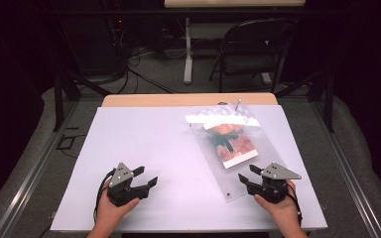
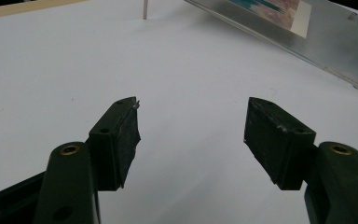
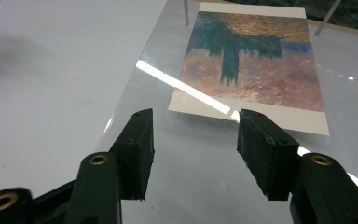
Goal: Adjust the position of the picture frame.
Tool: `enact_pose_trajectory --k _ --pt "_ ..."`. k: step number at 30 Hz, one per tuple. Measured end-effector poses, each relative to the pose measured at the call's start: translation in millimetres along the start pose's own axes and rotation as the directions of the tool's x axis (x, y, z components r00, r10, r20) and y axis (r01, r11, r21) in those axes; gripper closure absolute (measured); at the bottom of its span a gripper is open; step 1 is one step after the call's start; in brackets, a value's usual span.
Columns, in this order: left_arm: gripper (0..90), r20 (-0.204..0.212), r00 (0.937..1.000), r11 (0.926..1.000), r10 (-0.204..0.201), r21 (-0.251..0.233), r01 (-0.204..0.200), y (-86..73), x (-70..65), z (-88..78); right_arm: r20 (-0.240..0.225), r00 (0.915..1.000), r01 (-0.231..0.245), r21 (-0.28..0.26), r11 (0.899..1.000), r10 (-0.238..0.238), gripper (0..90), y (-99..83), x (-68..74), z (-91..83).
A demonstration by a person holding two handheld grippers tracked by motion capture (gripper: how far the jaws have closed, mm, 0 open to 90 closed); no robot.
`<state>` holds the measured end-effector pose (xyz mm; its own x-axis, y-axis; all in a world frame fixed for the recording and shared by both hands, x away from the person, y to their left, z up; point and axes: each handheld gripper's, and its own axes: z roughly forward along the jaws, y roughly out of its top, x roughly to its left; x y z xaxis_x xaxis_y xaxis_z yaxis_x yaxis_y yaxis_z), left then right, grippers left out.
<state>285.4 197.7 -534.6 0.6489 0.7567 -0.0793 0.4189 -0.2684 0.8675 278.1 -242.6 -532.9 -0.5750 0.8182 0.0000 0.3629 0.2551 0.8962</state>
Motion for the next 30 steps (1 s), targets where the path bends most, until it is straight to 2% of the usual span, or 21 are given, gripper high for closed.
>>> enact_pose_trajectory --k 2,5,11,22,27,30 --pt "35.3 0.015 0.9997 0.9998 -0.019 -0.008 0.019 -0.3 1.7 -0.6 0.012 0.9999 0.009 0.001 1.000 -0.009 47.1 0.9 1.3 -1.0" --pt "36.6 0.016 0.9995 0.9996 -0.028 -0.009 0.028 -0.3 3.0 -1.4 -0.002 1.0000 0.003 -0.003 1.000 -0.003 49.8 0.9 1.1 -1.6" --pt "37.6 0.024 0.9984 0.9987 -0.051 -0.005 0.051 0.1 4.6 -1.7 0.003 0.9993 -0.036 0.005 0.999 0.036 51.4 -2.0 -4.5 -2.1" --pt "38.9 0.031 0.9977 0.9978 -0.061 -0.024 0.062 -0.1 7.8 -1.1 0.009 0.9992 -0.038 0.004 0.999 0.038 52.4 0.6 -5.0 -1.7" --pt "39.7 0.030 0.9975 0.9976 -0.064 -0.026 0.064 1.6 10.7 3.0 0.034 0.9992 -0.020 -0.005 1.000 0.020 52.5 6.4 -8.1 2.4" --pt "41.2 0.036 0.9975 0.9975 -0.061 -0.034 0.062 3.9 10.4 5.3 0.047 0.9984 -0.032 -0.021 0.999 0.033 52.5 7.9 -13.8 3.9"
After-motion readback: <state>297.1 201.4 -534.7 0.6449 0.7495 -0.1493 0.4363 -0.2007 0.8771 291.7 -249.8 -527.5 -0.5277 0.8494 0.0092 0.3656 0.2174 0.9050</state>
